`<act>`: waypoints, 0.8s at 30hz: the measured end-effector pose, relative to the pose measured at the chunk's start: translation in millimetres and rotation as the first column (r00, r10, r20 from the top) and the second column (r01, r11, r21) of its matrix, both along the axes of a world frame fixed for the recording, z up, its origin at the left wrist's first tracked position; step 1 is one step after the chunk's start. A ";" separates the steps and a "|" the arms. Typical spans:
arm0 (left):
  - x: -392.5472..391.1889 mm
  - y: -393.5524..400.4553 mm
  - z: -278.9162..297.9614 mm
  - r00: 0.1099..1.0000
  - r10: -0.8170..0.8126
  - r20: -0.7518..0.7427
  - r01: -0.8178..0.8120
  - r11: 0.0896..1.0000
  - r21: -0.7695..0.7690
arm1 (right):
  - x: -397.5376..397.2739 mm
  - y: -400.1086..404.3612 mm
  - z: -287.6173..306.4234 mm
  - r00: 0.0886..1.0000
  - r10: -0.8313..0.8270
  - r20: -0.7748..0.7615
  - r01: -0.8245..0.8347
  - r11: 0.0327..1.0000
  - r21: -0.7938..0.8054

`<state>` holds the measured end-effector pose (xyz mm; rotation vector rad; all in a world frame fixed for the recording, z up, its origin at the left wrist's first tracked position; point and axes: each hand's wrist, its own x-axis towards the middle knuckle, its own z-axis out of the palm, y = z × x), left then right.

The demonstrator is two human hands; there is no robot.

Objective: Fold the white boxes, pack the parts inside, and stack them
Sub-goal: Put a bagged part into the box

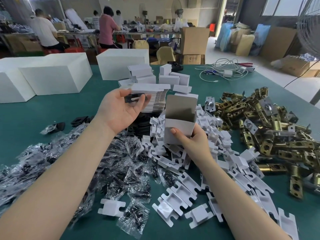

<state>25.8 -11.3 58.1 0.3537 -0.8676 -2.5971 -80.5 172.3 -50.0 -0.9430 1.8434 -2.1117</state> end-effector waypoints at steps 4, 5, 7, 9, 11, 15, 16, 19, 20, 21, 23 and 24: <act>4.1 -5.9 -5.9 0.999 -0.038 -0.011 0.039 0.999 0.018 | 1.0 0.2 0.6 1.000 0.001 0.002 -0.001 1.000 -0.002; 3.6 -7.8 -8.0 0.999 -0.035 0.015 0.035 0.999 -0.006 | 1.1 0.1 0.5 1.000 -0.001 0.000 0.001 1.000 -0.002; 2.3 -9.6 -12.8 0.998 -0.015 0.061 0.019 0.998 -0.061 | 0.8 0.3 0.3 1.000 -0.003 -0.006 0.003 1.000 0.001; 3.3 -12.5 -16.9 0.995 0.026 0.097 -0.019 0.997 -0.070 | -0.3 0.1 -0.5 1.000 -0.003 -0.007 0.003 1.000 0.004; 7.6 -14.9 -19.5 0.994 0.062 0.089 -0.059 0.998 -0.035 | -1.3 -0.1 -1.8 1.000 -0.001 -0.011 0.002 1.000 0.008; 11.8 -16.9 -23.3 0.998 0.044 0.054 -0.046 0.999 0.026 | 0.4 -0.1 -0.6 1.000 -0.005 0.000 0.005 1.000 -0.004; 11.5 -16.3 -22.9 0.997 0.030 0.076 -0.031 1.000 0.001 | 0.7 -0.2 -0.2 1.000 -0.007 0.001 0.007 1.000 -0.007; 9.7 -15.9 -23.1 0.995 0.035 0.099 -0.033 0.999 -0.016 | 1.1 -0.2 0.1 1.000 -0.002 0.003 0.002 1.000 -0.007; 9.2 -16.4 -23.4 0.994 0.061 0.090 -0.061 0.998 -0.003 | 0.8 0.0 0.0 1.000 0.000 0.003 0.000 1.000 -0.005; 9.0 -16.5 -23.6 0.992 0.098 0.083 -0.098 0.995 -0.006 | 0.6 0.0 0.1 1.000 0.001 0.001 -0.001 1.000 0.000; 9.8 -15.7 -23.8 0.983 0.168 0.079 -0.163 0.985 -0.061 | 0.2 0.1 -0.1 1.000 0.003 -0.002 -0.003 1.000 0.003; 10.3 -14.5 -23.6 0.977 0.199 0.081 -0.188 0.974 -0.124 | 0.0 0.3 -0.4 1.000 0.004 -0.003 -0.004 1.000 0.000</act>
